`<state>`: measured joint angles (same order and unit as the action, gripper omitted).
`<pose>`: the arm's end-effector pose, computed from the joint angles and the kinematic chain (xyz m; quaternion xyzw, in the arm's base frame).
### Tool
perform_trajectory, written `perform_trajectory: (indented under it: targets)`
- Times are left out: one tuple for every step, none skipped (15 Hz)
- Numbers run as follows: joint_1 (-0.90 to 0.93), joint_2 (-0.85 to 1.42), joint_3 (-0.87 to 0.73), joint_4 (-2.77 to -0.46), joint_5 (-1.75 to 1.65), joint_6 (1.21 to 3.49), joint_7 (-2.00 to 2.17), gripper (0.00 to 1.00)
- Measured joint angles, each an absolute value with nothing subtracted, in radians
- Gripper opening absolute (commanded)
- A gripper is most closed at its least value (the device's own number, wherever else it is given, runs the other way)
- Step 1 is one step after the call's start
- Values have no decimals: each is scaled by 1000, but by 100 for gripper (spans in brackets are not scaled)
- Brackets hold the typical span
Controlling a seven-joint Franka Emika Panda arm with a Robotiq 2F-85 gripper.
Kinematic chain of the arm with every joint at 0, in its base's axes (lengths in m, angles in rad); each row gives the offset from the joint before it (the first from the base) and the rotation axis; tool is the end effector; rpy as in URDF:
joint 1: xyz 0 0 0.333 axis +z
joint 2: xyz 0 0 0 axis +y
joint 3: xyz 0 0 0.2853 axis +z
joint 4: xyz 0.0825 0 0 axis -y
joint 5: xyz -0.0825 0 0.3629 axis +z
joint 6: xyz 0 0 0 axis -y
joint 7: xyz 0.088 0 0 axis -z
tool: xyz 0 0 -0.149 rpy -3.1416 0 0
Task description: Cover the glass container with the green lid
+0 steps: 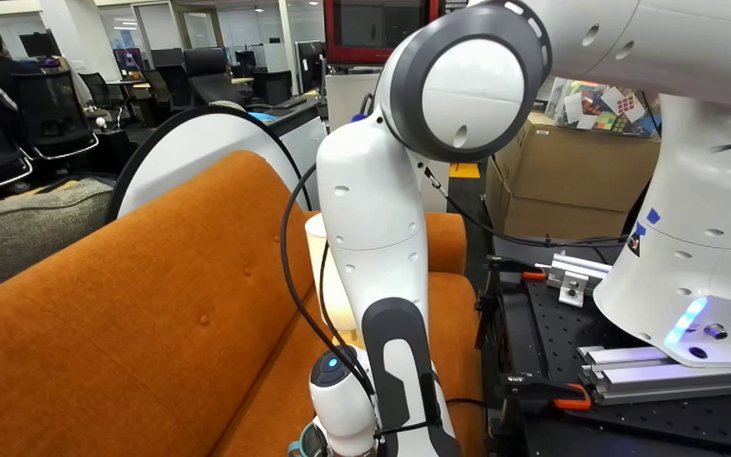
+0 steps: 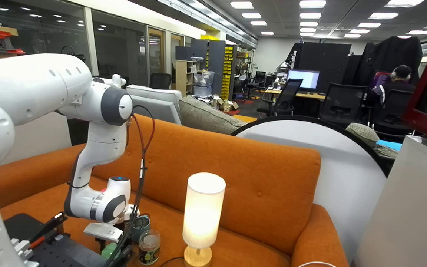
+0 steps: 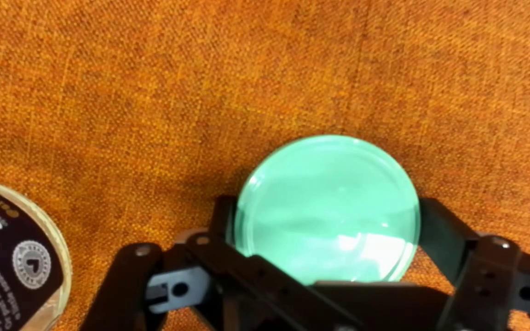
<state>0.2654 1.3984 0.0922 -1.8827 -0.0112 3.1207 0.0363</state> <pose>0.3601 0.1583 -0.2286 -0.9872 -0.1308 0.0856 0.0324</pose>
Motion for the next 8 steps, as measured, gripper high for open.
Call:
perform_trajectory:
  targets:
    - [265, 1398, 92, -1883, -11, 3121, 36, 71]
    - [265, 1398, 92, -1882, -11, 3121, 36, 71]
    - [264, 1398, 92, -1882, -11, 3121, 36, 70]
    - [264, 1398, 92, -1882, -11, 3121, 36, 70]
    - [264, 1398, 92, -1882, -11, 3121, 36, 70]
    - [264, 1398, 92, -1882, -11, 3121, 36, 70]
    - [263, 1398, 93, -1883, -11, 3121, 36, 70]
    - [261, 1396, 94, -1885, -11, 3121, 36, 70]
